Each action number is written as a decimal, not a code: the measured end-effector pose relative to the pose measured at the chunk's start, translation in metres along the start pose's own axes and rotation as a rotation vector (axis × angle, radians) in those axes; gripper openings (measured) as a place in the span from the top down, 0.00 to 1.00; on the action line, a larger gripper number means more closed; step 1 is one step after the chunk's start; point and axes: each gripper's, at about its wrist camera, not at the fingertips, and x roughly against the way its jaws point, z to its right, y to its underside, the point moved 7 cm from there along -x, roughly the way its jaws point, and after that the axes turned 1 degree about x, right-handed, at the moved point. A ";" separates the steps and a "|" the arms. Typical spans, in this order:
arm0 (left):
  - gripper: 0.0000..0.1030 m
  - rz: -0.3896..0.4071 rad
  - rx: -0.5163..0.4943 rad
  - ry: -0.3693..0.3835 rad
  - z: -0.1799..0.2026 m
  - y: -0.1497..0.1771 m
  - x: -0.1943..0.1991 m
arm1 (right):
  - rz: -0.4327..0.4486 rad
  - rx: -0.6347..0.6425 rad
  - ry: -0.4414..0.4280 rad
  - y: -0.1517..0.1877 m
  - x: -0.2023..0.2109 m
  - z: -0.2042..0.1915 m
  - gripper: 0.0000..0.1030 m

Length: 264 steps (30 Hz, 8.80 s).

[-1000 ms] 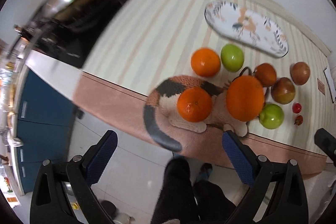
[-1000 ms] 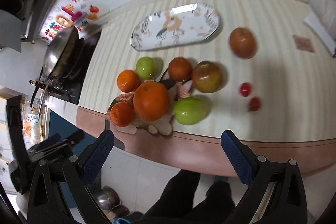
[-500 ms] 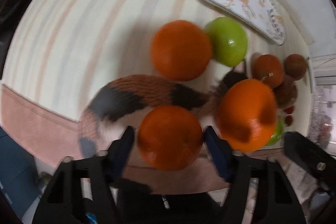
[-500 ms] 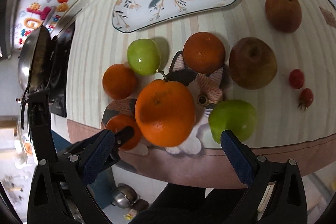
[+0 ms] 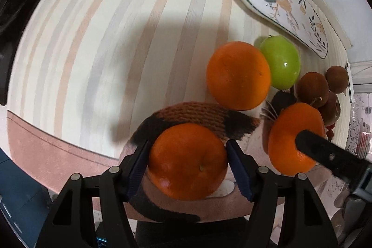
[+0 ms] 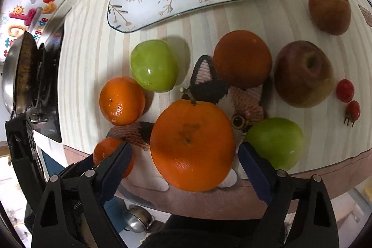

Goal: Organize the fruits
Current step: 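Grasp an orange with the left tool while the right tool grasps a large orange, then carry both oranges onto the white floral plate and open both tools, then lift both tools back from the plate toward the remaining fruit, then grasp an orange with the left tool while the right tool grasps a brown apple, then place the orange and brown apple on the plate and open both tools, then lift both tools back from the plate toward the remaining fruit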

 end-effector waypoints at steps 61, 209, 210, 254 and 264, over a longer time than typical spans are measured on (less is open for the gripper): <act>0.39 -0.129 0.015 0.040 0.112 -0.237 0.004 | 0.030 0.163 0.036 -0.236 0.023 0.028 0.21; 0.44 0.173 -0.061 0.011 0.096 -0.142 0.093 | 0.156 0.082 -0.164 -0.132 0.083 0.042 0.31; 0.44 0.148 -0.054 0.010 0.100 -0.151 0.084 | 0.151 0.104 -0.150 -0.138 0.075 0.035 0.31; 0.19 0.291 -0.134 -0.134 0.098 -0.114 0.129 | 0.310 0.219 0.186 -0.125 0.132 0.038 0.09; 0.19 0.395 -0.157 -0.109 0.110 -0.076 0.173 | 0.397 0.247 0.165 -0.083 0.184 0.030 0.09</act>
